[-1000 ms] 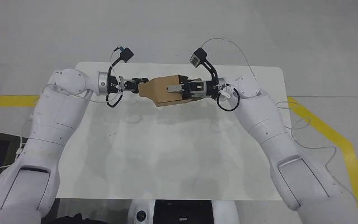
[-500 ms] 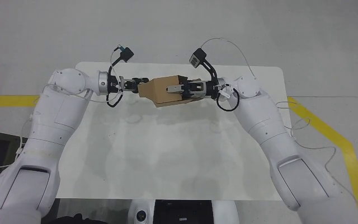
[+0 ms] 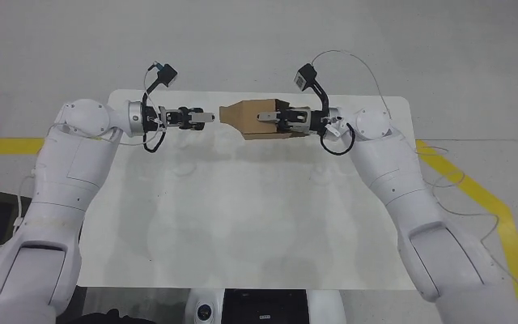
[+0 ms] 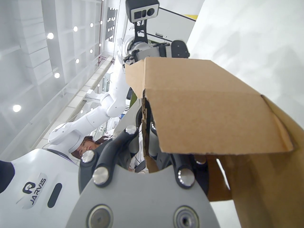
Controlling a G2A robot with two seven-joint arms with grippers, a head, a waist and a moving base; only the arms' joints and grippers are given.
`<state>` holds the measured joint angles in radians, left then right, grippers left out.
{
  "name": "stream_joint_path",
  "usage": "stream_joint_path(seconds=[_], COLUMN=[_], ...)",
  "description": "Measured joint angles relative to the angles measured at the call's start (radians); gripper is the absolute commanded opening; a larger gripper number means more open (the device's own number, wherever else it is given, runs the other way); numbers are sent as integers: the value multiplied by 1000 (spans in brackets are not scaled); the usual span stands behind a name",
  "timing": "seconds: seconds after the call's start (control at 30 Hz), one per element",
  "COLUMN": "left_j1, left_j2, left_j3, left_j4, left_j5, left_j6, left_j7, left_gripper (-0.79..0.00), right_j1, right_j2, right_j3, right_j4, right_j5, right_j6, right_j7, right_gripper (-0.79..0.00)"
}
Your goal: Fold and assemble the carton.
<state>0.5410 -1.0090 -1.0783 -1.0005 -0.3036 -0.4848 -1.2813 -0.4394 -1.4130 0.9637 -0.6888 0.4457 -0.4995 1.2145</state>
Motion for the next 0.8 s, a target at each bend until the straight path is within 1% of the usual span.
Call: stream_joint_path(seconds=[0.13,0.27,0.43,0.63,0.8], left_j1=[7,16,11,6,-1], left_j2=[5,5,2,0,-3], left_j3=[-12,-1,27,52,61], left_j4=[-33,-63,-83,-75,-42], left_j5=[-5,16,100,209,226], left_j6=[0,5,15,36,52], left_j7=[-2,9,48,107,124], left_gripper=[0,0,0,0,0], right_j1=[-11,-15,-15,-13,-18], right_j2=[3,1,-2,0,4], right_j3=[-7,-19,-27,-18,-7], right_j4=[-13,-25,-39,-54,-81], right_j5=[-39,-65,-81,-75,-66], right_j6=[26,43,51,48,48], right_j7=[-23,-35,-44,-37,-25], right_gripper=[-785,-785,-785,-785,-785])
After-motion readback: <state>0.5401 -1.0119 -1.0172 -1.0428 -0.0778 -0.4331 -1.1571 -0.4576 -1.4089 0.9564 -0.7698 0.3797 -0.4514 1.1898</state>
